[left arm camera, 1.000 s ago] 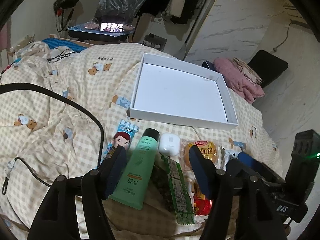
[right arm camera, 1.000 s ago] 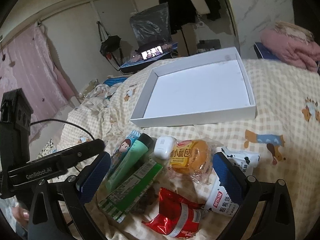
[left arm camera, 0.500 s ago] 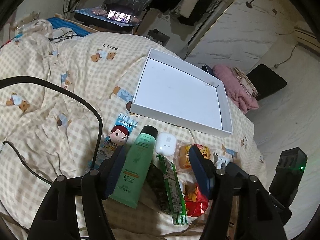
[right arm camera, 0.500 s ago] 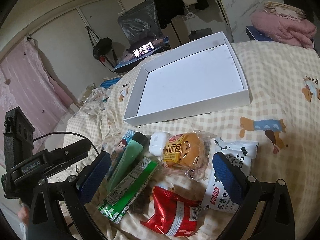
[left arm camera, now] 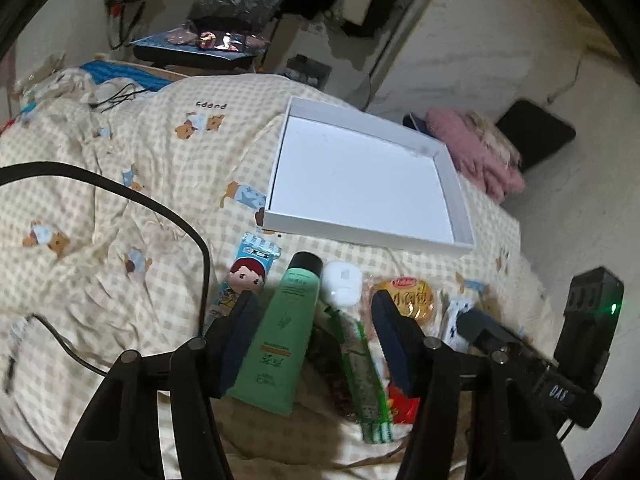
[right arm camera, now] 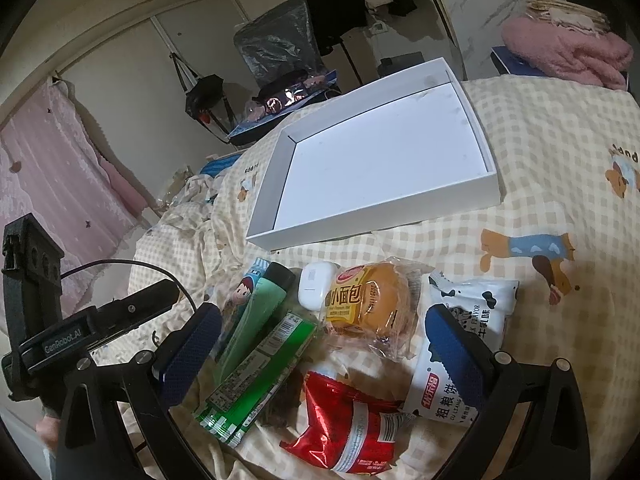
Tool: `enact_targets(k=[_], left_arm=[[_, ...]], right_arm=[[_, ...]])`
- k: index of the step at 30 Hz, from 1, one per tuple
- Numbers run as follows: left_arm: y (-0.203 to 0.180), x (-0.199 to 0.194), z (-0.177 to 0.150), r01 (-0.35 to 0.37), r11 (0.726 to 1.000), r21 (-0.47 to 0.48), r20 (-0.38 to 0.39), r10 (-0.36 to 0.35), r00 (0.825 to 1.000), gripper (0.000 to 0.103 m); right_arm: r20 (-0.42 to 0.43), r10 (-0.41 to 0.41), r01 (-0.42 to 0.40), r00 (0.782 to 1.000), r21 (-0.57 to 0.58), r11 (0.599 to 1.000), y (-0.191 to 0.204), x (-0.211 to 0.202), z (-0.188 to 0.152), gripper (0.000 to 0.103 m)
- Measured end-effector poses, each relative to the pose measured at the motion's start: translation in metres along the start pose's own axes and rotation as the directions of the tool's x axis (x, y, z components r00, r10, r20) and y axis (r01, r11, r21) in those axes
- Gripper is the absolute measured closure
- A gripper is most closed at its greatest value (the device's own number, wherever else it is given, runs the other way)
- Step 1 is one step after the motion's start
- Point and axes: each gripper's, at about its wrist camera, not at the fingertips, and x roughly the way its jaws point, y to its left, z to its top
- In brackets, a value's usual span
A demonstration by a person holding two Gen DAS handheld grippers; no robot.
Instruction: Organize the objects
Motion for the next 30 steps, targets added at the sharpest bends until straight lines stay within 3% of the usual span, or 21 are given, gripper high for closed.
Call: enact_targets(k=[3, 4, 7, 11, 15, 17, 18, 20, 21, 24, 25, 28, 30], left_arm=[[0.004, -0.001, 0.008, -0.016, 1.000, 0.017, -0.020, 0.017, 1.000, 0.038], [0.006, 0.001, 0.010, -0.010, 1.000, 0.010, -0.040, 0.010, 0.999, 0.033], [0.016, 0.013, 0.013, 0.022, 0.999, -0.023, -0.141, -0.025, 0.990, 0.031], [0.019, 0.033, 0.007, 0.010, 1.000, -0.014, -0.225, -0.013, 0.974, 0.031], [0.012, 0.046, 0.000, -0.100, 0.988, 0.114, -0.256, 0.127, 0.958, 0.031], [0.015, 0.048, -0.001, -0.116, 0.984, 0.134, -0.248, 0.147, 0.958, 0.032], [0.018, 0.050, 0.001, -0.109, 0.986, 0.124, -0.252, 0.138, 0.958, 0.034], [0.026, 0.051, 0.008, -0.058, 0.995, 0.077, -0.259, 0.076, 0.963, 0.053], [0.031, 0.051, 0.011, -0.033, 0.998, 0.049, -0.253, 0.044, 0.966, 0.057], [0.046, 0.057, 0.022, 0.087, 0.996, -0.032, -0.264, -0.093, 0.960, 0.061], [0.049, 0.062, 0.024, 0.088, 0.995, -0.039, -0.270, -0.095, 0.958, 0.061], [0.051, 0.082, 0.031, -0.010, 0.999, 0.044, -0.291, 0.022, 0.956, 0.061], [0.052, 0.099, 0.036, -0.032, 0.997, 0.076, -0.327, 0.055, 0.944, 0.061]], right_arm=[[-0.001, 0.003, -0.003, 1.000, 0.011, 1.000, -0.004, -0.001, 0.000, 0.000], [-0.002, 0.001, -0.001, 1.000, 0.016, 1.000, -0.006, -0.001, 0.000, 0.000], [-0.005, 0.000, 0.000, 1.000, 0.036, 0.999, -0.011, -0.001, 0.001, 0.000], [-0.010, 0.010, -0.009, 1.000, 0.048, 0.999, -0.014, -0.001, 0.001, 0.000], [-0.015, 0.010, -0.009, 1.000, 0.045, 0.999, -0.014, -0.001, 0.002, 0.000], [-0.015, 0.011, -0.011, 1.000, 0.045, 0.999, -0.014, -0.001, 0.002, 0.000], [-0.016, 0.009, -0.009, 1.000, 0.045, 0.999, -0.014, -0.001, 0.002, 0.000], [-0.020, 0.011, -0.010, 1.000, 0.046, 0.999, -0.014, 0.000, 0.002, 0.000], [-0.022, 0.010, -0.009, 1.000, 0.047, 0.999, -0.014, 0.000, 0.002, 0.000], [-0.023, 0.009, -0.008, 1.000, 0.047, 0.999, -0.015, 0.000, 0.002, 0.000], [-0.023, 0.009, -0.008, 1.000, 0.047, 0.999, -0.015, 0.000, 0.002, 0.000], [-0.029, 0.008, -0.007, 1.000, 0.045, 0.999, -0.016, 0.001, 0.002, 0.000], [-0.031, 0.008, -0.006, 0.999, 0.042, 0.999, -0.016, 0.002, 0.001, 0.000]])
